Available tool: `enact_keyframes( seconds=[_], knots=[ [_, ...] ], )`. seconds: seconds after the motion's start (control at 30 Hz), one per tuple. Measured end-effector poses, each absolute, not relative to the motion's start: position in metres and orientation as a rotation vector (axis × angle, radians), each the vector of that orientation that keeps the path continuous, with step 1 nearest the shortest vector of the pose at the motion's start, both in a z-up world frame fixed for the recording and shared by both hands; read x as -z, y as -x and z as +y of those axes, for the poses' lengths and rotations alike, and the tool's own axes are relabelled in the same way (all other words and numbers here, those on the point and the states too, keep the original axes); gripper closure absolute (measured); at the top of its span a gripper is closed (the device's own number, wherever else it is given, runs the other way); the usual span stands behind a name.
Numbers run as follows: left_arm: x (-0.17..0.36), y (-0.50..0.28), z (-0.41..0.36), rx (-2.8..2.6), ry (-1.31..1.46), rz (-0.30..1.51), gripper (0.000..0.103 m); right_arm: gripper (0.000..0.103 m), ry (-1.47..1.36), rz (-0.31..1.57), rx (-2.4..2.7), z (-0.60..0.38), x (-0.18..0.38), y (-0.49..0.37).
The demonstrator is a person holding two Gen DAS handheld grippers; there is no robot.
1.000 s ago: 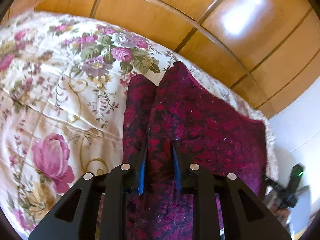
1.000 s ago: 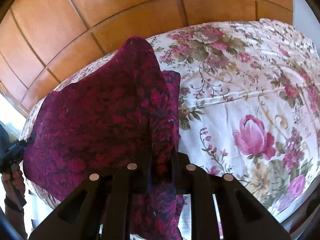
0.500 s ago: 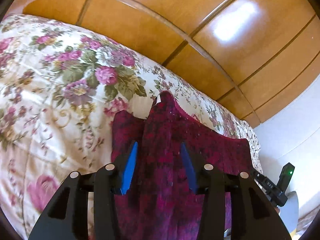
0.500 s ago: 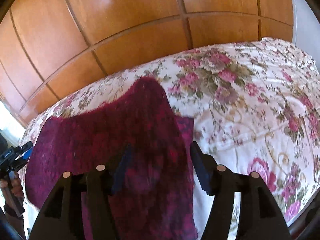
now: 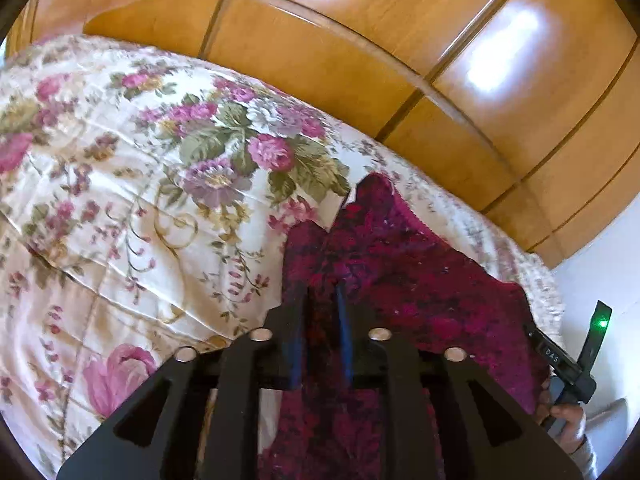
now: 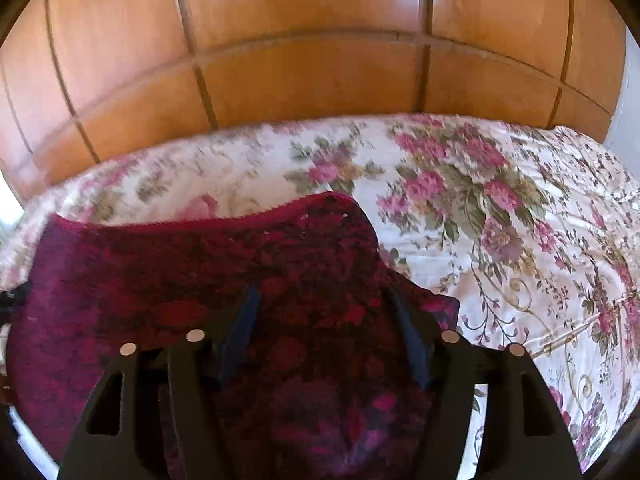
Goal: Fold small clothes
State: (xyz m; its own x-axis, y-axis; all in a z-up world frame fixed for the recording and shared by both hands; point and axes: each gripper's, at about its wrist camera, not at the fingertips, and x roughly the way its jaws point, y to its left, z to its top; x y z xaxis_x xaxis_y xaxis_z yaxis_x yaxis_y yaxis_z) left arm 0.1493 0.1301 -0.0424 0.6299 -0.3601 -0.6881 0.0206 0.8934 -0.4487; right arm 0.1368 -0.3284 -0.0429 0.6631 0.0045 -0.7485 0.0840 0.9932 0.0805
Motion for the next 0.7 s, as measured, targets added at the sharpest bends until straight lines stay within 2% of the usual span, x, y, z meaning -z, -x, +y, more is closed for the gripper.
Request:
enact_keyframes(
  seconds=[0.27,0.5,0.6,0.7],
  knots=[
    [-0.01,-0.133,0.086,0.134,0.164,0.684,0.08,0.034,-0.157,0.832,0.039,-0.337,0.05,-0.134],
    [-0.006,-0.151,0.048,0.202,0.045,0.698,0.08,0.032,-0.177,0.837,0.03,-0.338,0.051,-0.134],
    [-0.005,-0.157,0.037,0.229,0.017,0.695,0.063,0.031,-0.19,0.839,0.022,-0.34,0.053,-0.135],
    [-0.002,-0.161,0.03,0.241,-0.01,0.698,0.063,0.031,-0.196,0.84,0.019,-0.34,0.053,-0.137]
  ],
)
